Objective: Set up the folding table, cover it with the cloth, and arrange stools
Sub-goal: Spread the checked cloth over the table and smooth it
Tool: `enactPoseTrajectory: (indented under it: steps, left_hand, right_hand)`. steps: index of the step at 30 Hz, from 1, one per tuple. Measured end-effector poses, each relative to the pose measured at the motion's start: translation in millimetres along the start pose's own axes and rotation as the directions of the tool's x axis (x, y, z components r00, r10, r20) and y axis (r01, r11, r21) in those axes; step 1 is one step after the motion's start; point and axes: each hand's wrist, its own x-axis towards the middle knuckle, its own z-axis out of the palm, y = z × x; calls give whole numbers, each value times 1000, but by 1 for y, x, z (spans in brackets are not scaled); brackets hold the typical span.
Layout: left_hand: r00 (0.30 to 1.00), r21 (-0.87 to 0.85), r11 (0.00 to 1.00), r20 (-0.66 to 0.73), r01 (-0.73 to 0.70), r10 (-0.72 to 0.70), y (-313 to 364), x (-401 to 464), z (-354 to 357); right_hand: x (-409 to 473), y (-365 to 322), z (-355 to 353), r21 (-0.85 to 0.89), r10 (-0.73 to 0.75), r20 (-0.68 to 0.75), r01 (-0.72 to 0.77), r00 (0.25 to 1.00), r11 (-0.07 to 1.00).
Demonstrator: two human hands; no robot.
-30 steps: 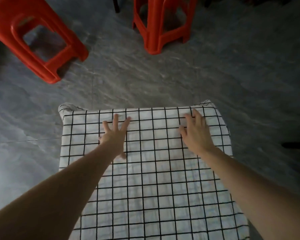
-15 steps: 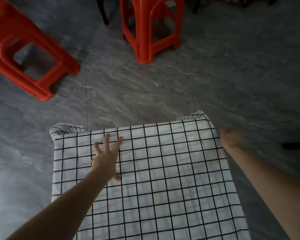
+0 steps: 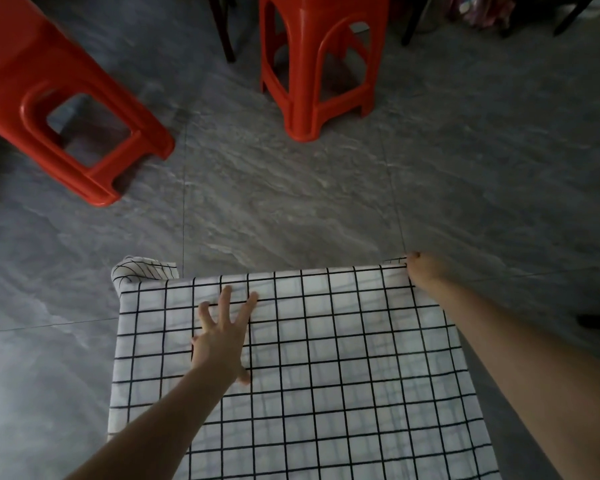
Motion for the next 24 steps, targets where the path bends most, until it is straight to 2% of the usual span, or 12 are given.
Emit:
enactPoseTrajectory:
  steps: [3, 4, 6, 9, 11, 13, 14, 17, 19, 21, 22, 24]
  left_hand:
    - [1000, -12, 1000, 16, 2, -2, 0, 1, 0]
    - [1000, -20, 1000, 21, 5, -5, 0, 1, 1]
    - [1000, -25, 1000, 22, 11, -11, 0, 2, 2]
    - [1000, 6, 1000, 27, 6, -7, 0, 3, 1]
    - [999, 17, 1000, 35, 8, -9, 0, 4, 0]
    - [999, 21, 1000, 36, 8, -9, 0, 3, 1]
    - [999, 26, 1000, 35, 6, -6, 0, 3, 1]
    - [999, 35, 999, 41, -3, 1, 0, 3, 1]
    - [999, 34, 999, 45, -1, -1, -1, 1, 2]
    - [999, 30, 999, 38, 11, -12, -5, -2, 3]
    - [999, 21, 1000, 31, 12, -13, -6, -3, 3]
    - [1000, 4, 1000, 8, 3, -3, -4, 0, 5]
  right_hand:
    - [3, -5, -11, 130, 109, -15, -106, 994, 986]
    - [3, -2, -18, 132, 127, -9, -125, 992, 983]
    - [-1, 8, -27, 16, 116, -24, -116, 993, 993]
    - [-22, 7, -21, -151, -130, -220, 98, 967, 984]
    - [-47, -8, 2, -265, -457, -276, 390, 845, 882]
    - [-82, -31, 35, -368, -711, -187, 623, 677, 690]
    - [-101, -43, 57, -368, -777, -132, 697, 616, 615]
    - [-153, -73, 124, -332, -866, 60, 828, 497, 452]
    - [-170, -81, 160, -343, -850, 159, 835, 503, 430]
    - [-170, -77, 175, -354, -795, 180, 793, 579, 497]
    - [-167, -73, 176, -381, -793, 183, 785, 581, 488]
    - [-149, -58, 167, -453, -824, 204, 797, 529, 400]
